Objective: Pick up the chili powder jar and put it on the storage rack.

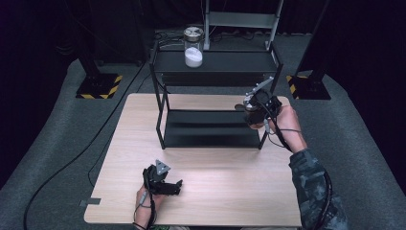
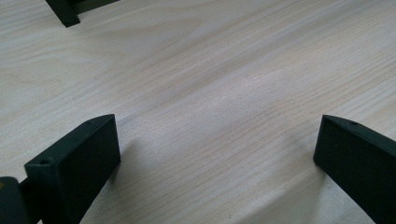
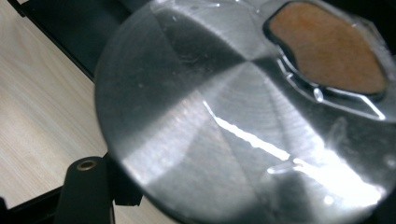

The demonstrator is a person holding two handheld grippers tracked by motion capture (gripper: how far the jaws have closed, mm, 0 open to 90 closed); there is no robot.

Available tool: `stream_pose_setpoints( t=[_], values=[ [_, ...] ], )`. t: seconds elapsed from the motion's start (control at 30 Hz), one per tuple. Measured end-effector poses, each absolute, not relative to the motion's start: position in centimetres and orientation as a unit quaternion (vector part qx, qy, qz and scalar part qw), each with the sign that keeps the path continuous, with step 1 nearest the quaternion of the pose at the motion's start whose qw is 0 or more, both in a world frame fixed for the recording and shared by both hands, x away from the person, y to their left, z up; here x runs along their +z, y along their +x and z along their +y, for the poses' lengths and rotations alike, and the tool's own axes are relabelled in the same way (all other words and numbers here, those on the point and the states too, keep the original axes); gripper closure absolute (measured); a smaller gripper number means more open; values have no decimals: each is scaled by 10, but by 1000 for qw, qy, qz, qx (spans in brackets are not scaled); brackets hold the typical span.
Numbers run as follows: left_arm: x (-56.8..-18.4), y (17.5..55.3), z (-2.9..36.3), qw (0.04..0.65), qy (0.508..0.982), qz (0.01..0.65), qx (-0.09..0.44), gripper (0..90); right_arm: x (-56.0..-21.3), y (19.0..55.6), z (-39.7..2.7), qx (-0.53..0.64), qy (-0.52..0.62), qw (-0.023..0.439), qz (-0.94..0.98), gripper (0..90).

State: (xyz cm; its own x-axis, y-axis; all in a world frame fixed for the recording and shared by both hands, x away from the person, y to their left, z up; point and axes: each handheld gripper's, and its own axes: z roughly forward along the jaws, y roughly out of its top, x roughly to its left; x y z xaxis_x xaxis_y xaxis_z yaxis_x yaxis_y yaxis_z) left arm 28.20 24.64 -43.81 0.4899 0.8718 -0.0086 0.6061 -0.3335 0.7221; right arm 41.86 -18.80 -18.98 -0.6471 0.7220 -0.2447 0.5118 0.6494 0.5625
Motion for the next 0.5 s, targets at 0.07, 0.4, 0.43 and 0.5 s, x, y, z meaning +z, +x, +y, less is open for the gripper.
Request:
stream_pose_setpoints(
  t=[0.07,0.4,0.43,0.5],
  values=[
    [-438,282,246,341,793,466,195,0,-188,419,-189,230,351,232,878,312],
    [-438,282,246,341,793,466,195,0,-176,417,-190,237,351,239,873,312],
    [-438,282,246,341,793,466,195,0,-175,417,-190,238,351,240,873,312],
    [-438,282,246,341,793,466,195,0,-173,417,-190,239,350,240,873,312]
  ],
)
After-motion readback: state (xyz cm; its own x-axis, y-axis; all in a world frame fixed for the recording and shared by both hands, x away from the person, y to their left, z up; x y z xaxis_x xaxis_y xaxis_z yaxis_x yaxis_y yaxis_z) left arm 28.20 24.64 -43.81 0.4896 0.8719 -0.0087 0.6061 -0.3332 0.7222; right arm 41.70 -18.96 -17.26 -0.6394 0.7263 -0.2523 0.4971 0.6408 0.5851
